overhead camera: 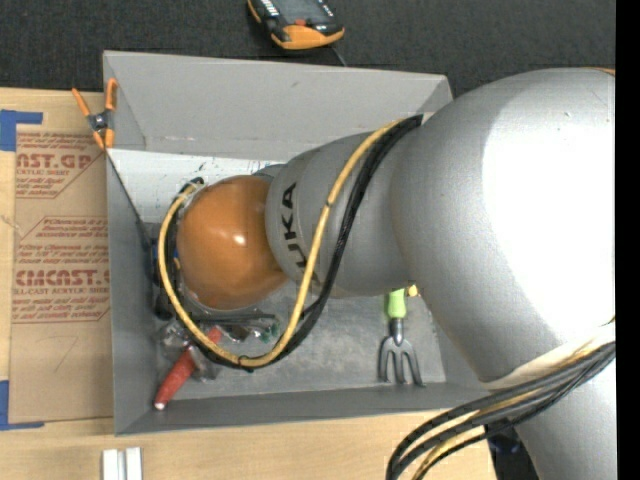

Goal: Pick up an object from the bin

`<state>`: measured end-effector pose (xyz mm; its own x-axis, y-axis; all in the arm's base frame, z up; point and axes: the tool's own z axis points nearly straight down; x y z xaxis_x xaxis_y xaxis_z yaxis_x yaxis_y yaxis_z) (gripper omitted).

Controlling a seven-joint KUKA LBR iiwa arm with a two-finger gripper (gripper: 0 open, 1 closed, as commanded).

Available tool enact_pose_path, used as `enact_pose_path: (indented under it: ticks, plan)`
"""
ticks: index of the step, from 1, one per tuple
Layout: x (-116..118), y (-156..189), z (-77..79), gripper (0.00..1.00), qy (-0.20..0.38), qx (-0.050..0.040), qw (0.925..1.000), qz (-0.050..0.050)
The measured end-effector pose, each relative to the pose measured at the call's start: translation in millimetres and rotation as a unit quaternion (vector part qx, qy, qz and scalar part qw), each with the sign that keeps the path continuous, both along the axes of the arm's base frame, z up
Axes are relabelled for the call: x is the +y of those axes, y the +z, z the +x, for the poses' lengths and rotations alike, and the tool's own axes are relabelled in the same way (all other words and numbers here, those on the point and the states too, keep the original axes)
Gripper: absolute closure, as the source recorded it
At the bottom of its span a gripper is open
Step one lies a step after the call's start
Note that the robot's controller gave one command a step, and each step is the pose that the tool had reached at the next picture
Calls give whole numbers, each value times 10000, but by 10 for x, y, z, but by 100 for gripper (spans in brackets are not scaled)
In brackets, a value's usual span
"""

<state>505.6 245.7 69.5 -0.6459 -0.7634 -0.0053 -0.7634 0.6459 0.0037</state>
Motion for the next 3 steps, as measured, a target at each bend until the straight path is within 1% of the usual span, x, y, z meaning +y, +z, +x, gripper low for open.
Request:
enact_pose_path:
  ticks: [1,2,3]
  plan:
    - [-2,0,0,100,-44,2,10000,0]
    - [-8,378,-27,100,-44,40,10000,-19]
    - [0,718,-2,100,-46,-4,10000,-1]
